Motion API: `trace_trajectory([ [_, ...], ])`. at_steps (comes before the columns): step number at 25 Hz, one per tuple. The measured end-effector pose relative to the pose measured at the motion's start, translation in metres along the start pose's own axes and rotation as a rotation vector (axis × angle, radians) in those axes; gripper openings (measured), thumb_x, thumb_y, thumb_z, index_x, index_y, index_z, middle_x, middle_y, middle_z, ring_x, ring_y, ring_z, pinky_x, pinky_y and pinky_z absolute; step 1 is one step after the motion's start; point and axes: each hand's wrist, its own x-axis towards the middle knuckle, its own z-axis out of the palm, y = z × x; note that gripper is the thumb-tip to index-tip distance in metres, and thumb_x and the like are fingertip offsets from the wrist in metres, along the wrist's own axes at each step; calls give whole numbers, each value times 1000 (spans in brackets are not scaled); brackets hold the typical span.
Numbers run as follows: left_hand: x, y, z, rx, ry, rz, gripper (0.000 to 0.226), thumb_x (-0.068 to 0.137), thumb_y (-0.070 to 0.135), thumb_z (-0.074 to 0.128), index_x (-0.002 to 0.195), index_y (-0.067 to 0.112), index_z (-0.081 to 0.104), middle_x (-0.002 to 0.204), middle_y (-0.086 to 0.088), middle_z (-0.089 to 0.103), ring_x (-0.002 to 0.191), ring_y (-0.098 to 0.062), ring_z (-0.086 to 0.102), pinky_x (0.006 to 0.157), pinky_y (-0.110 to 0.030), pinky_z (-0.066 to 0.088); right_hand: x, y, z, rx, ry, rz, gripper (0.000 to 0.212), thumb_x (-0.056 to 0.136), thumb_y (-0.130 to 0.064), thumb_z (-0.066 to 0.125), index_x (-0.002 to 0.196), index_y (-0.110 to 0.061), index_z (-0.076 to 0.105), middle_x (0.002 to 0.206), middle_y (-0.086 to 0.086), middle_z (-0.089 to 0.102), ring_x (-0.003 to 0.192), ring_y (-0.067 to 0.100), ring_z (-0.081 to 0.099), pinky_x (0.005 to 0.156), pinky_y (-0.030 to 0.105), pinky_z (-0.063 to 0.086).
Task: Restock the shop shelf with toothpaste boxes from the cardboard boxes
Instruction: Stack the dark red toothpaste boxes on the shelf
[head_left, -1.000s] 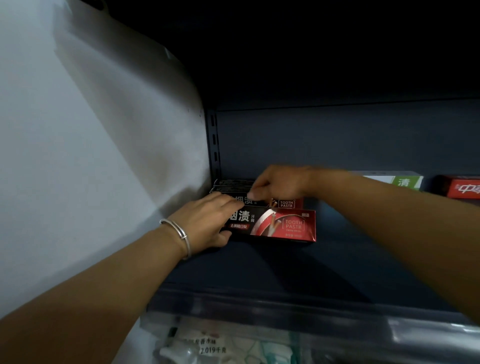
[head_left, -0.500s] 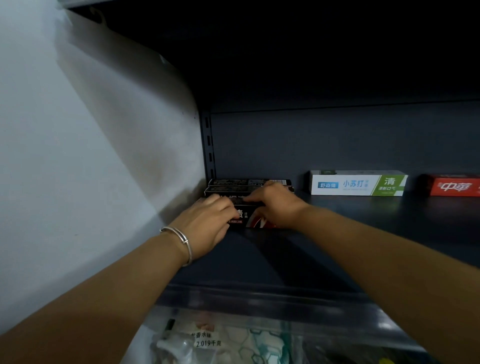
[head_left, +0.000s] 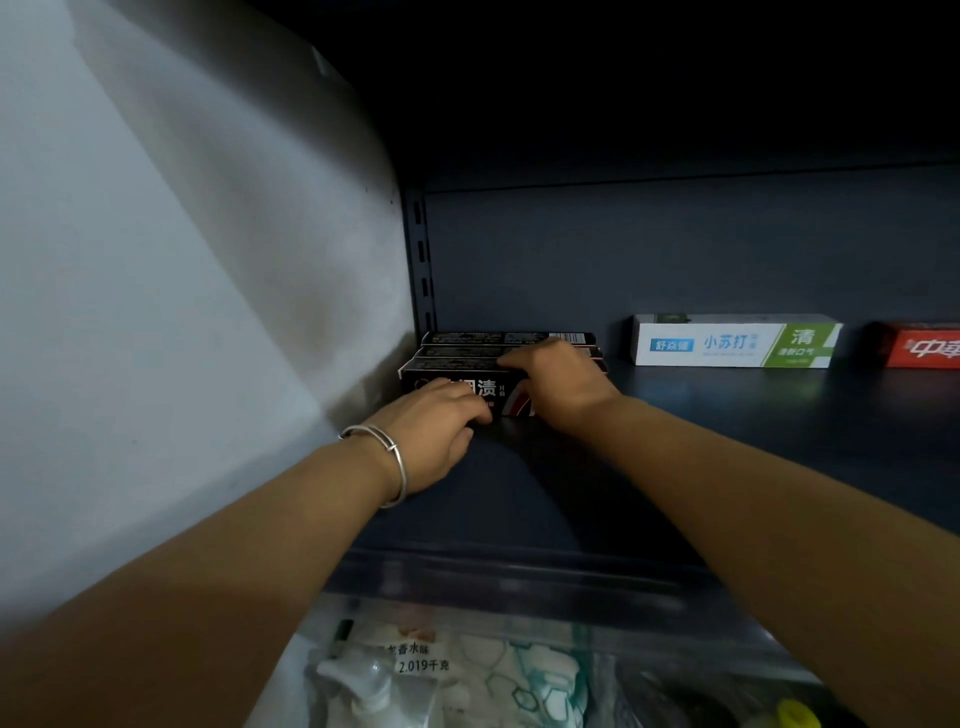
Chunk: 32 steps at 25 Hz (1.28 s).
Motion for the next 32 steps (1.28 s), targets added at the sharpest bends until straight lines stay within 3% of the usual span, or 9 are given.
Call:
trace_trajectory([
  [4, 0, 2, -3, -34, 0, -33, 31, 94, 15, 43, 123, 16, 55, 125, 1, 52, 117, -17, 44, 100, -23, 32, 0, -1, 1, -43, 0, 6, 43, 88, -4, 53, 128, -17, 56, 128, 10, 59, 120, 29, 53, 98, 38, 45],
  [8, -7, 15, -10, -79, 33, -45, 30, 94, 15, 44, 121, 16, 57, 122, -1, 56, 117, -18, 47, 102, -28, 36, -10, -3, -4, -120, -13, -31, 46, 93, -11, 49, 139, -16, 44, 140, 9, 48, 134, 27, 38, 110, 37, 32],
  [12, -28, 49, -20, -113, 122, -73, 29, 93, 16, 47, 121, 15, 57, 121, -3, 55, 115, -20, 46, 99, -26, 34, -45, -10, -23, -75, 34, -53, 41, 92, -12, 49, 132, -19, 53, 129, 8, 59, 122, 28, 50, 101, 38, 41],
  [18, -101, 149, -25, -93, 261, -94, 39, 81, 23, 47, 113, 7, 61, 113, -12, 58, 105, -32, 51, 93, -39, 41, -181, -27, -57, 2, 163, -90, 38, 86, -7, 53, 122, -14, 61, 124, 9, 62, 117, 34, 50, 95, 42, 42],
  [22, -168, 218, 20, -181, 137, -92, 41, 80, 29, 48, 112, 5, 60, 109, -15, 58, 102, -34, 54, 90, -38, 43, -297, -20, -38, 54, 213, -225, 33, 76, -2, 56, 106, -1, 69, 108, 17, 69, 99, 40, 58, 85, 45, 49],
  [24, -202, 255, 54, -235, 12, -102, 42, 81, 32, 52, 113, 6, 59, 110, -15, 57, 104, -34, 54, 91, -39, 44, -357, -12, -16, 56, 64, -207, 30, 78, -6, 57, 105, -3, 68, 106, 14, 69, 95, 38, 59, 84, 41, 50],
  [27, -242, 305, 108, -282, -266, -114, 44, 85, 33, 62, 123, 13, 53, 122, -9, 52, 115, -26, 47, 98, -36, 39, -428, 2, 24, 42, -403, -99, 43, 88, -26, 62, 128, -12, 56, 123, 9, 61, 115, 31, 51, 96, 39, 43],
  [29, -260, 326, 138, -275, -449, -95, 50, 86, 37, 61, 130, 18, 47, 130, -4, 46, 122, -22, 42, 104, -34, 35, -462, 4, 47, 79, -621, -56, 59, 81, -43, 67, 132, -17, 52, 125, 7, 59, 117, 26, 51, 95, 37, 45],
  [32, -268, 332, 165, -304, -556, -102, 52, 89, 37, 56, 135, 19, 41, 137, 0, 42, 127, -18, 38, 109, -31, 31, -495, 0, 76, 174, -878, -13, 79, 68, -57, 73, 132, -19, 46, 130, 3, 51, 119, 20, 45, 100, 37, 43],
])
